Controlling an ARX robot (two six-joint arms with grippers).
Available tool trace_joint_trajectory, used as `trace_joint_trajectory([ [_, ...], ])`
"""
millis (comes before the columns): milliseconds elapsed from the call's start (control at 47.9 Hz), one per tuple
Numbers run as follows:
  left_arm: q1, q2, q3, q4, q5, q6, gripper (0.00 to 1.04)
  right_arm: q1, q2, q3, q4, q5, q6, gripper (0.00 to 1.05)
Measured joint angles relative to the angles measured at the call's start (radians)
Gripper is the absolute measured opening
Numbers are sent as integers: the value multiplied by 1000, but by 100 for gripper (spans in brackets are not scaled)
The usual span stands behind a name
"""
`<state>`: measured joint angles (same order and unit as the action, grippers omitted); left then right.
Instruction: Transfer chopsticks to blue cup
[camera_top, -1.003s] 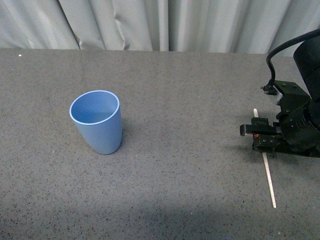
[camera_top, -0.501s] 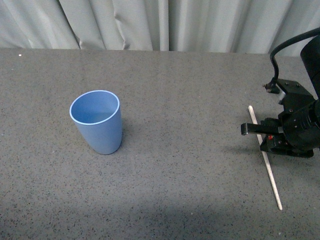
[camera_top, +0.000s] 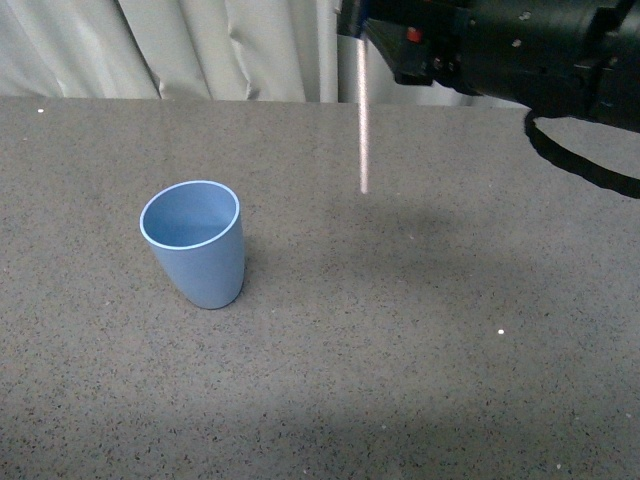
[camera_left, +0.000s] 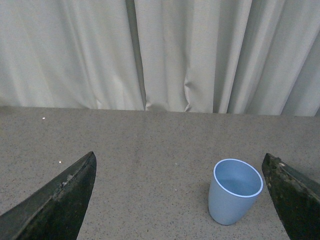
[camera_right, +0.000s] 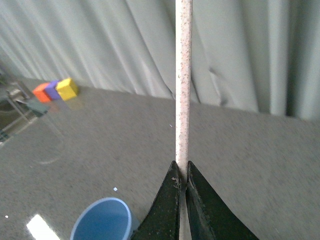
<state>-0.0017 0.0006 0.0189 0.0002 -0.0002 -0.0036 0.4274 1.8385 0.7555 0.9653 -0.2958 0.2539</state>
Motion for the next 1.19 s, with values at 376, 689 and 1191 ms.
trace_joint_trajectory([
  [376,0,0,0,0,0,0,98,163,208,191,117,-86,-21,1],
  [689,0,0,0,0,0,0,98,187,320,290,83,-78,-32,1],
  [1191,0,0,0,0,0,0,98,177,320,246,69,-61,-68,63],
])
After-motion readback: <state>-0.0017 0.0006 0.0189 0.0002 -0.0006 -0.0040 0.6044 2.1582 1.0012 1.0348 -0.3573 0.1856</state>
